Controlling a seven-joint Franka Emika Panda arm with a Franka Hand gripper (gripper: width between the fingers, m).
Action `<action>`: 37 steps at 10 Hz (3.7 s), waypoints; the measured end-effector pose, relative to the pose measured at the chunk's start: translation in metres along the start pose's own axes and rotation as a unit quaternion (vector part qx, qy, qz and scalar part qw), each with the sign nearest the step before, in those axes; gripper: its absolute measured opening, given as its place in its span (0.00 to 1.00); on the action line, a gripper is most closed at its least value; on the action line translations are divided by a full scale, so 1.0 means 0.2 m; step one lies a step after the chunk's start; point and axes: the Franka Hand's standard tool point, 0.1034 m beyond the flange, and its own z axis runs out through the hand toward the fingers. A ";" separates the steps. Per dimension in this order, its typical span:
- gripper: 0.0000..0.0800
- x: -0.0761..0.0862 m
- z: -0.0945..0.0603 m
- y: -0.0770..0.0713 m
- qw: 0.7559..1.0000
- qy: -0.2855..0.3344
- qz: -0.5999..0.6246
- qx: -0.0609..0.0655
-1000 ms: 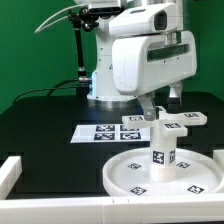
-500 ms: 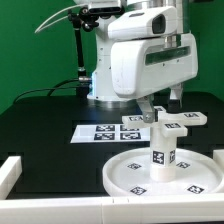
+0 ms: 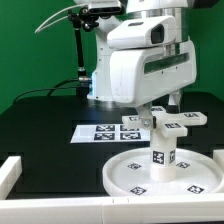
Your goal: Assemble round table
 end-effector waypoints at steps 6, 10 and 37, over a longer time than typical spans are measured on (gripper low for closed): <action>0.55 0.00 0.00 0.00 1.000 0.000 0.026 0.000; 0.55 -0.01 0.00 0.01 0.979 0.002 0.202 -0.001; 0.55 0.01 0.00 -0.01 0.387 0.006 0.922 0.033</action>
Offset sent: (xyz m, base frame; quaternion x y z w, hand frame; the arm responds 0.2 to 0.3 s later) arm 0.0000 0.0000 0.0000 0.0000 0.0000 0.0650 0.9979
